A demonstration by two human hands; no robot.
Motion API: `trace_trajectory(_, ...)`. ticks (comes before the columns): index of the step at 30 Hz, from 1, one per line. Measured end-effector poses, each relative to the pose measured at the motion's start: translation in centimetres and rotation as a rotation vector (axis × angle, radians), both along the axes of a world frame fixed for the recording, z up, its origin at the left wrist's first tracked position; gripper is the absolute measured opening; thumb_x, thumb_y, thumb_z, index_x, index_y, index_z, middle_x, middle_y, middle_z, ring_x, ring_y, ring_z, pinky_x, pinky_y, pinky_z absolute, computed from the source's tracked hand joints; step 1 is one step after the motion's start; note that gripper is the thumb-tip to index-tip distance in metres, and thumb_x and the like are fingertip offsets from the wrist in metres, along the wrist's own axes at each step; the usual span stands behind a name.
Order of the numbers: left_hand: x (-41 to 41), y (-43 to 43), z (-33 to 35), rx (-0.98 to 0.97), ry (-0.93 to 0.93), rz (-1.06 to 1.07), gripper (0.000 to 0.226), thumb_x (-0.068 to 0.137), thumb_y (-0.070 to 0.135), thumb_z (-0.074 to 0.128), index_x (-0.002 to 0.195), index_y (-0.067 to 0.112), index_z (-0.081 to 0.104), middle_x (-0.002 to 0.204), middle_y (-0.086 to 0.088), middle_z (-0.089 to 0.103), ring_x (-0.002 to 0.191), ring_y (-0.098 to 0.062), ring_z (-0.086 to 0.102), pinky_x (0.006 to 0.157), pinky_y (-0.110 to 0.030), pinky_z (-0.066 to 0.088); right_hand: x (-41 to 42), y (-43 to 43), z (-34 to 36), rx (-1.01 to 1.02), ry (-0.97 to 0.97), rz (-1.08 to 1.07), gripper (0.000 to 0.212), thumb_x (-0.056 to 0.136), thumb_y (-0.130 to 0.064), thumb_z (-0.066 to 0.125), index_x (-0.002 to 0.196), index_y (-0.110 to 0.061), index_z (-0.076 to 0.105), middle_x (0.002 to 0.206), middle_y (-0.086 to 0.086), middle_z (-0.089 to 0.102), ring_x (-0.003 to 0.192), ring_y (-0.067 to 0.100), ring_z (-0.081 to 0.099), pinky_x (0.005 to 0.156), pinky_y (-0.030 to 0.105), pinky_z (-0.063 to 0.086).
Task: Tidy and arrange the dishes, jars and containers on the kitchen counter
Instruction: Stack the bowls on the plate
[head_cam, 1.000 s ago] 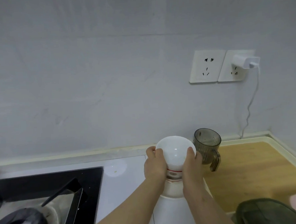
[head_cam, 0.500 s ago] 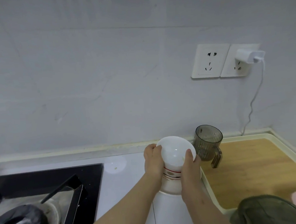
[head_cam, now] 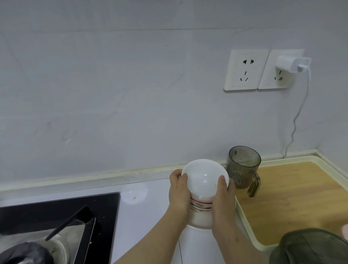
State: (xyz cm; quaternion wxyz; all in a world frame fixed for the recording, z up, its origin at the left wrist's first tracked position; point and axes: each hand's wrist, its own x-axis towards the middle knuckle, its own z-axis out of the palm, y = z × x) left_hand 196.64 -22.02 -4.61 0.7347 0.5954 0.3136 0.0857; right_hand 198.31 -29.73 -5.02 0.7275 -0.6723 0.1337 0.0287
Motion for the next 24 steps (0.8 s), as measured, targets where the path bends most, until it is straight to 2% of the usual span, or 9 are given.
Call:
trace_trajectory(4, 0.0, 0.1, -0.1, 0.029, -0.076, -0.017, 0.020, 0.096, 0.023, 0.036, 0.109, 0.033, 0.048, 0.111, 0.004, 0.056, 0.106, -0.022, 0.054, 0.094, -0.039, 0.046, 0.0, 0.1, -0.4, 0.010, 0.003, 0.004, 0.038, 0.099, -0.036, 0.033, 0.136, -0.028, 0.040, 0.132, 0.004, 0.049, 0.120, 0.026, 0.047, 0.104, 0.045, 0.040)
trace_trajectory(8, -0.3, 0.1, -0.1, -0.006, -0.114, -0.034, 0.021, 0.098, 0.020, 0.032, 0.103, 0.033, 0.048, 0.107, 0.005, 0.054, 0.094, -0.015, 0.054, 0.075, -0.028, 0.047, 0.0, 0.0, 0.1, 0.040, -0.012, -0.016, 0.035, 0.099, -0.026, 0.035, 0.133, -0.025, 0.045, 0.125, 0.002, 0.050, 0.118, 0.024, 0.048, 0.101, 0.038, 0.040)
trace_trajectory(10, -0.3, 0.0, 0.0, -0.038, -0.115, -0.028, 0.022, 0.098, 0.021, 0.031, 0.097, 0.034, 0.048, 0.103, 0.007, 0.054, 0.090, -0.013, 0.053, 0.072, -0.027, 0.046, 0.1, 0.1, 0.3, 0.045, 0.003, -0.023, 0.036, 0.099, -0.023, 0.035, 0.133, -0.024, 0.045, 0.126, 0.002, 0.050, 0.119, 0.024, 0.047, 0.103, 0.039, 0.039)
trace_trajectory(13, -0.4, -0.1, 0.0, -0.034, -0.099, -0.030, 0.019, 0.099, 0.026, 0.032, 0.103, 0.035, 0.047, 0.106, 0.005, 0.055, 0.096, -0.017, 0.055, 0.078, -0.031, 0.047, 0.3, 0.1, 0.4, 0.049, 0.045, -0.042, 0.035, 0.098, -0.026, 0.036, 0.132, -0.025, 0.045, 0.127, 0.003, 0.051, 0.118, 0.026, 0.048, 0.104, 0.043, 0.039)
trace_trajectory(16, -0.3, 0.0, -0.2, 0.005, -0.102, -0.045, 0.016, 0.099, 0.030, 0.033, 0.104, 0.036, 0.047, 0.112, 0.003, 0.055, 0.103, -0.020, 0.055, 0.087, -0.035, 0.047, 0.6, 0.0, 0.5, 0.025, 0.040, -0.054, 0.030, 0.099, -0.028, 0.036, 0.127, -0.023, 0.047, 0.118, 0.003, 0.052, 0.110, 0.025, 0.049, 0.093, 0.036, 0.043)
trace_trajectory(19, -0.3, 0.1, -0.2, 0.082, -0.102, -0.072, 0.017, 0.100, 0.030, 0.033, 0.101, 0.041, 0.046, 0.109, 0.009, 0.055, 0.102, -0.016, 0.055, 0.087, -0.033, 0.047, 0.7, -0.3, 0.6, -0.032, 0.010, -0.057, 0.019, 0.099, -0.028, 0.035, 0.112, -0.022, 0.048, 0.110, 0.002, 0.053, 0.102, 0.023, 0.049, 0.089, 0.037, 0.043)
trace_trajectory(21, -0.4, 0.1, -0.2, 0.131, -0.104, -0.080, 0.023, 0.099, 0.029, 0.034, 0.098, 0.048, 0.048, 0.112, 0.010, 0.056, 0.109, -0.018, 0.054, 0.096, -0.038, 0.046, 0.8, -0.5, 0.8, -0.048, 0.010, -0.056, 0.014, 0.099, -0.027, 0.034, 0.106, -0.023, 0.045, 0.105, 0.002, 0.052, 0.097, 0.023, 0.049, 0.084, 0.036, 0.042)
trace_trajectory(24, -0.4, 0.1, 0.1, 0.156, -0.096, -0.070, 0.027, 0.098, 0.026, 0.034, 0.095, 0.048, 0.050, 0.114, 0.009, 0.057, 0.112, -0.019, 0.053, 0.101, -0.042, 0.043, 1.1, -0.6, 1.3, -0.048, 0.014, -0.048, 0.018, 0.100, -0.024, 0.032, 0.108, -0.018, 0.046, 0.102, 0.003, 0.050, 0.094, 0.022, 0.047, 0.078, 0.031, 0.036)
